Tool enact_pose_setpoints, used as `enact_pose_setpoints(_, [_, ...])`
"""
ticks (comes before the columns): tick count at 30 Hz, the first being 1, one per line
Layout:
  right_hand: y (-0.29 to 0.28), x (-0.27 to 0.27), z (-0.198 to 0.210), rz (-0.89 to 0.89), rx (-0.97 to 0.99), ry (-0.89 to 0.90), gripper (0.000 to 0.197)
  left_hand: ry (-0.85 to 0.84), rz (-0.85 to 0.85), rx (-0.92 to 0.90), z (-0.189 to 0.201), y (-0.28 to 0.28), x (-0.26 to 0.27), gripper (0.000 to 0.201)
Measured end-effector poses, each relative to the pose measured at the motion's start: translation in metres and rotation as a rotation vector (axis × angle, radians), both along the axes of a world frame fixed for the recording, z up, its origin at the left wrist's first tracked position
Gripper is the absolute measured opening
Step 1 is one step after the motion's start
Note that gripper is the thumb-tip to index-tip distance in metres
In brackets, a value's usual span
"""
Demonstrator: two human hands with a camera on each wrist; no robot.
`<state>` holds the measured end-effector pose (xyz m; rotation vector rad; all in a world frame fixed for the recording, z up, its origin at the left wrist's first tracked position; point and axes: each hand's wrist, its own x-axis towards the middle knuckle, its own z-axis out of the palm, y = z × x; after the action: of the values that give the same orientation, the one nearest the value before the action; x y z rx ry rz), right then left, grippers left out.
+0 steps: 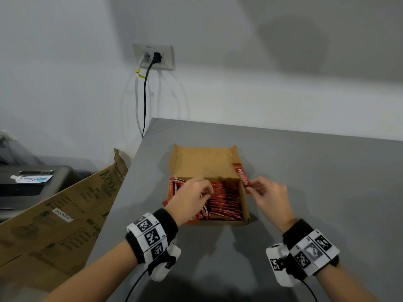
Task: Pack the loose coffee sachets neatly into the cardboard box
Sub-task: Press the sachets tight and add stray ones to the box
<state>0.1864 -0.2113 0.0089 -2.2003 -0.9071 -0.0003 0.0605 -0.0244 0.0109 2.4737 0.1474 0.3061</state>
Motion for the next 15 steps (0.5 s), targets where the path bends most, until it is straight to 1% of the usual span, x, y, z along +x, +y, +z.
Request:
enact_pose_setpoints(1, [-0.002, 0.000, 0.001, -0.001, 0.045, 0.007, 0.007, 0.074, -0.068, 0.099, -0.002, -0.003, 0.001, 0.010])
enact_pose_setpoints(3, [-0.002, -0.008, 0.003, 0.088, 0.017, 0.014, 0.007, 0.204, -0.141, 0.257, -0.007, -0.009, 0.007, 0.019])
enact_pose_setpoints(5, [0.000, -0.019, 0.001, 0.189, -0.074, 0.045, 0.008, 0.301, -0.144, 0.347, -0.013, -0.014, 0.015, 0.030])
enact_pose_setpoints(7, [0.002, -0.023, -0.003, 0.243, -0.144, 0.092, 0.010, 0.324, -0.147, 0.420, -0.020, -0.017, 0.019, 0.038])
enact_pose_setpoints(9, [0.003, -0.024, -0.005, 0.282, -0.241, 0.105, 0.010, 0.310, -0.137, 0.424, -0.023, -0.018, 0.020, 0.038])
enact_pose_setpoints(12, [0.005, -0.025, -0.003, 0.349, -0.370, 0.097, 0.012, 0.284, -0.112, 0.339, -0.021, -0.015, 0.019, 0.021])
enact_pose_setpoints(15, [0.010, -0.024, 0.001, 0.376, -0.515, 0.047, 0.012, 0.283, -0.120, 0.297, -0.019, -0.010, 0.019, 0.015])
